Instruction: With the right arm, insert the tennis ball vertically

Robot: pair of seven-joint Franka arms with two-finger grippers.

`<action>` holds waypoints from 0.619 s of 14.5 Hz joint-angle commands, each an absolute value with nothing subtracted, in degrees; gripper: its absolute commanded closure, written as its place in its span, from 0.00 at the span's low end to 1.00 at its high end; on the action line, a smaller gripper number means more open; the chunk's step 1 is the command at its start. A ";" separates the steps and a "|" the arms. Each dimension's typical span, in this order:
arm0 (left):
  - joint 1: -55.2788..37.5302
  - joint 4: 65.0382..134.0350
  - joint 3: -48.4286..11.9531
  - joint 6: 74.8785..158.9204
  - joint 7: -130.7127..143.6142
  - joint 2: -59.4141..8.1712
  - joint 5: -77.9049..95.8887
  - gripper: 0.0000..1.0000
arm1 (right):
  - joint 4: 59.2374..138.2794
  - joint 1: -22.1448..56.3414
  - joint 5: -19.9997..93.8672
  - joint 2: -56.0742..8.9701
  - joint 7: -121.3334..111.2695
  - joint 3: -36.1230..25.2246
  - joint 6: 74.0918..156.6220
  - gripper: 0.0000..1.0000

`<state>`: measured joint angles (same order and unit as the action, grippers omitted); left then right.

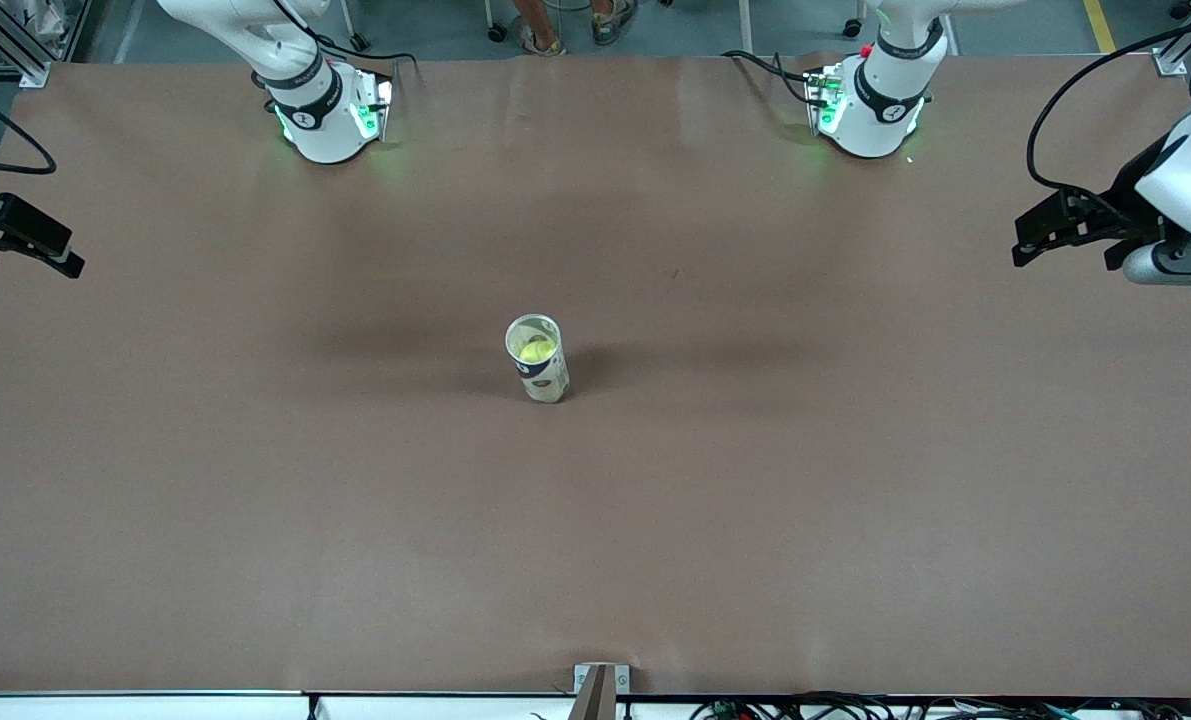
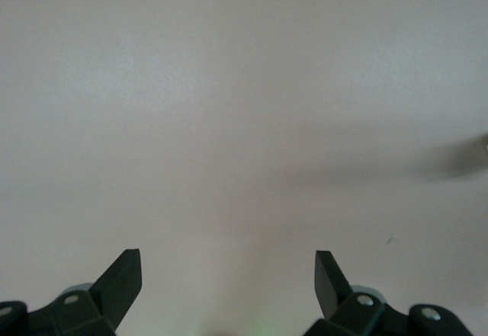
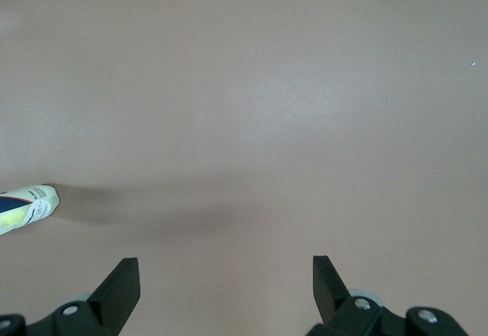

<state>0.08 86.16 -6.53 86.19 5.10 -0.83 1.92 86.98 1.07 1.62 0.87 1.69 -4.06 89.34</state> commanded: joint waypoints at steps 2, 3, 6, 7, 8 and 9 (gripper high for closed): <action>-0.44 87.79 -5.80 84.99 6.24 2.54 3.87 0.00 | 86.48 0.70 1.32 0.44 1.49 -3.60 89.30 0.00; -0.44 88.93 -5.80 84.99 6.15 3.68 3.87 0.00 | 86.48 0.70 1.32 0.44 1.49 -3.60 89.30 0.00; -0.44 92.71 -5.71 85.60 5.80 6.93 3.78 0.00 | 86.48 0.70 1.32 0.44 1.49 -3.60 89.30 0.00; -0.44 93.33 -5.54 85.69 5.80 7.73 3.69 0.00 | 86.48 0.70 1.32 0.44 1.49 -3.60 89.30 0.00; -0.44 93.86 -5.54 85.87 5.63 8.52 3.52 0.00 | 86.57 0.70 1.32 0.44 1.49 -3.60 89.30 0.00; -0.44 94.74 -5.54 86.39 5.02 9.40 3.25 0.00 | 86.49 0.70 1.32 0.44 1.49 -3.60 89.30 0.00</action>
